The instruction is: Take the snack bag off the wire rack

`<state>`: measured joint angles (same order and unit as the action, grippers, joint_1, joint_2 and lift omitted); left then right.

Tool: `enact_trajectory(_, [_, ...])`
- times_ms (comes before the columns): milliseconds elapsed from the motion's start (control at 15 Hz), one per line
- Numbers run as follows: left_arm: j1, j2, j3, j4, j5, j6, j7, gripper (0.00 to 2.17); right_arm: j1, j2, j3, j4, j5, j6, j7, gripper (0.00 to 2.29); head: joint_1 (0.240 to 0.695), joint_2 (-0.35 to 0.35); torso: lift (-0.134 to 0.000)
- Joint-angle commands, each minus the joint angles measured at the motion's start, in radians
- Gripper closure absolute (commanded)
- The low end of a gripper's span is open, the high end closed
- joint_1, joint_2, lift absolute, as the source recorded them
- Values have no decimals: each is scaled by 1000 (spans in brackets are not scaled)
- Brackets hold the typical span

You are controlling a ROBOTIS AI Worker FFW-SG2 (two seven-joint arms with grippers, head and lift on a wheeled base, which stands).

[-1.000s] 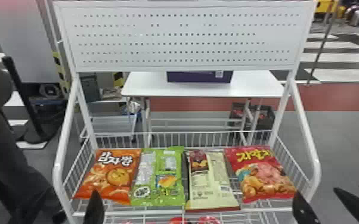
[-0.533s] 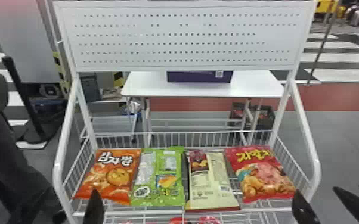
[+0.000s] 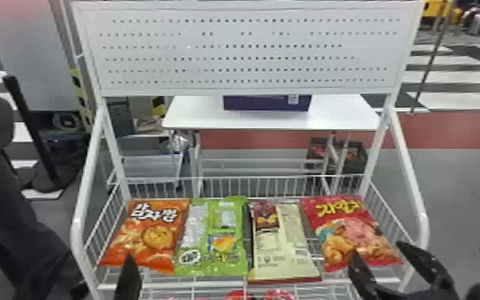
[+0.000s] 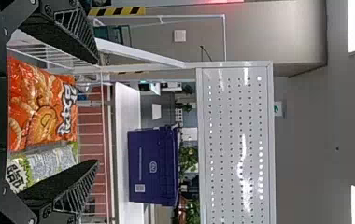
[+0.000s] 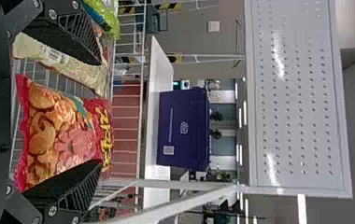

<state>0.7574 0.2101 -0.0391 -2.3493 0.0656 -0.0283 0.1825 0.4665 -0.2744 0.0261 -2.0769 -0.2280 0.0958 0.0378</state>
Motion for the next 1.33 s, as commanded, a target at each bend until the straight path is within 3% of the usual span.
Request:
enact_trajectory(0, [-4,3,-1,7,0,3,0,134,-97,1,54,93,6,14,-6,151,499,0,0])
enact_trajectory(267, [-30,12,1,28,8,28,0,134,-292,4,146,302,-30,8,-15,184,499,0,0])
enact_trajectory(467, [-47,15,1,42,13,34,0,134,-374,6,172,406,-37,-4,-75,188,499,0,0])
enact_trajectory(933, [-72,34,2,68,36,34,-2,134,-416,4,144,488,-4,-14,-148,188,499,0,0])
enact_trajectory(1267, [-81,37,2,84,39,34,2,134,-443,3,143,534,-2,26,-150,188,499,0,0])
